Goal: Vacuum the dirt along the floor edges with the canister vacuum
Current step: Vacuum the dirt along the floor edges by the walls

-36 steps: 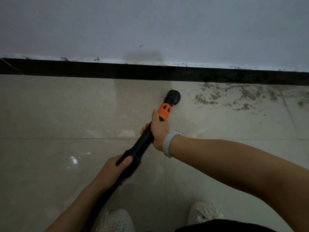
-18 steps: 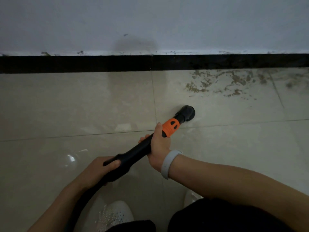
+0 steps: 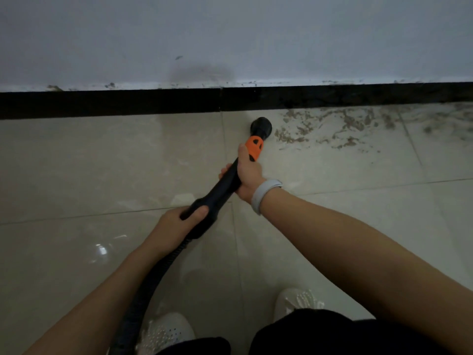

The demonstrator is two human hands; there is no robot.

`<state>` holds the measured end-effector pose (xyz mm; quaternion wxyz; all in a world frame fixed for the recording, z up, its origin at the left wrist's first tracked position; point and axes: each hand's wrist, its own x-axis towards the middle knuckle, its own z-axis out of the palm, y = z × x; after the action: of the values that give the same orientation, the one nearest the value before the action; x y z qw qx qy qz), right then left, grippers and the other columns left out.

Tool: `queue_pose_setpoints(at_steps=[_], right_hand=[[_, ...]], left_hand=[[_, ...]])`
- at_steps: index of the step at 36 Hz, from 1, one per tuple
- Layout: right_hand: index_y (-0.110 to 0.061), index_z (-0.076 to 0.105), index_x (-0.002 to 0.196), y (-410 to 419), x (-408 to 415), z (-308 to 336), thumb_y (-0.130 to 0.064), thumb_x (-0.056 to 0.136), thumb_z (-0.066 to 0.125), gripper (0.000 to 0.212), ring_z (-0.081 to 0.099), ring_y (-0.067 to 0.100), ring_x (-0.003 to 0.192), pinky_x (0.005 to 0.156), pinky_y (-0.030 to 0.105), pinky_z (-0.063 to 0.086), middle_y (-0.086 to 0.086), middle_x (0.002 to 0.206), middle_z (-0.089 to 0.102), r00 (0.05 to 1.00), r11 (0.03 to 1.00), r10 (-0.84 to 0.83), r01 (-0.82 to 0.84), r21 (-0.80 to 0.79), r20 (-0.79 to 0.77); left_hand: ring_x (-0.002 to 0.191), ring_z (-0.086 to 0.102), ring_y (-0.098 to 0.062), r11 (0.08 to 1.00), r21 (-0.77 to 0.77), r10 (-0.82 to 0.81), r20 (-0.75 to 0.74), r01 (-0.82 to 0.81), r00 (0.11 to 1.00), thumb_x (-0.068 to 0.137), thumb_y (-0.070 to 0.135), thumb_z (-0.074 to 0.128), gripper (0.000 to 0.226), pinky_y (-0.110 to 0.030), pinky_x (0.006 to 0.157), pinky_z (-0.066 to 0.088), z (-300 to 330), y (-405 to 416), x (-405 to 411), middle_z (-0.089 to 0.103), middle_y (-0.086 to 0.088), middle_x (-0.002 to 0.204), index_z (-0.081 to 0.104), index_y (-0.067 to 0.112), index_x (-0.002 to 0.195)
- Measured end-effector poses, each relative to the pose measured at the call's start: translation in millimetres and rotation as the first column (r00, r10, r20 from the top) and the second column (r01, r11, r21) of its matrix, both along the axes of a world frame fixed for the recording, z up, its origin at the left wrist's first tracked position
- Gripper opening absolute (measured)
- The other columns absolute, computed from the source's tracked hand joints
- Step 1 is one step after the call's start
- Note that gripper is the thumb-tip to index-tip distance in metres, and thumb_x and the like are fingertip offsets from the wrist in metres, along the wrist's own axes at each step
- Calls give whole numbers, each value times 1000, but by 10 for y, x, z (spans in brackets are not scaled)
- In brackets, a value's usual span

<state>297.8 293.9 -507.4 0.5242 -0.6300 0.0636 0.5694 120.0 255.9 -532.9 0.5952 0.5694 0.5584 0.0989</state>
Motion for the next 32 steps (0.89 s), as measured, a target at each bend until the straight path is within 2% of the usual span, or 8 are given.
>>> queue_pose_setpoints(at_steps=[5,9,13,17,23,27,30,32], right_hand=[[-7,44,97,-355,108,-104,-38,97,55,32,52,21,50,46,30,52,10,66,49,991,988,-124,128,-88,42],[-11,42,83,-596,121,-185,-37,96,56,33,51,20,48,48,31,51,9,62,48,974,964,-222,228,-134,53],[-10,43,91,-502,123,-179,-36,97,55,30,50,20,48,46,30,51,9,62,47,974,969,-217,223,-102,68],[-9,42,85,-198,125,-123,-35,98,54,31,52,21,47,47,31,51,10,63,48,994,994,-71,78,-80,84],[-8,43,84,131,129,-67,-33,97,56,31,53,23,49,54,37,54,10,61,50,994,994,107,-107,-6,6],[-9,44,83,43,213,-42,-35,98,54,31,53,21,52,54,35,53,9,66,50,999,999,52,-52,-15,8],[-9,44,86,-142,320,-92,-36,98,53,31,52,21,51,50,34,51,10,67,49,997,997,-65,66,-34,33],[-10,44,86,-290,401,-146,-37,97,54,31,52,20,48,47,32,52,10,65,50,989,989,-140,142,-50,45]], left_hand=[[49,60,-11,989,-83,-122,14,123,992,56,76,55,75,-25,50,47,-67,-127,47,67,-1,65,68,12,91],[58,64,-18,972,-128,-192,51,197,980,41,91,57,95,-26,53,49,-128,-227,29,70,-14,76,68,11,91],[71,69,-27,985,-91,-145,-7,143,989,53,80,49,78,-31,61,54,-160,-183,31,72,-12,87,68,16,95],[69,68,-19,997,1,-77,-68,78,995,56,82,42,70,-37,69,53,-155,-160,38,70,-2,82,64,24,90],[63,63,-14,991,132,8,-108,7,994,51,78,44,60,-27,55,43,-90,-115,79,65,2,76,54,30,87],[65,61,-10,986,142,-67,-131,85,989,51,78,43,63,-25,54,41,-75,-69,148,64,5,77,55,28,88],[66,63,-10,979,111,-150,-157,169,976,55,77,50,55,-28,59,47,-145,-83,192,65,7,79,55,33,89],[70,64,-11,967,90,-220,-171,238,960,54,80,47,61,-31,66,52,-183,-103,242,67,7,81,57,32,89]])
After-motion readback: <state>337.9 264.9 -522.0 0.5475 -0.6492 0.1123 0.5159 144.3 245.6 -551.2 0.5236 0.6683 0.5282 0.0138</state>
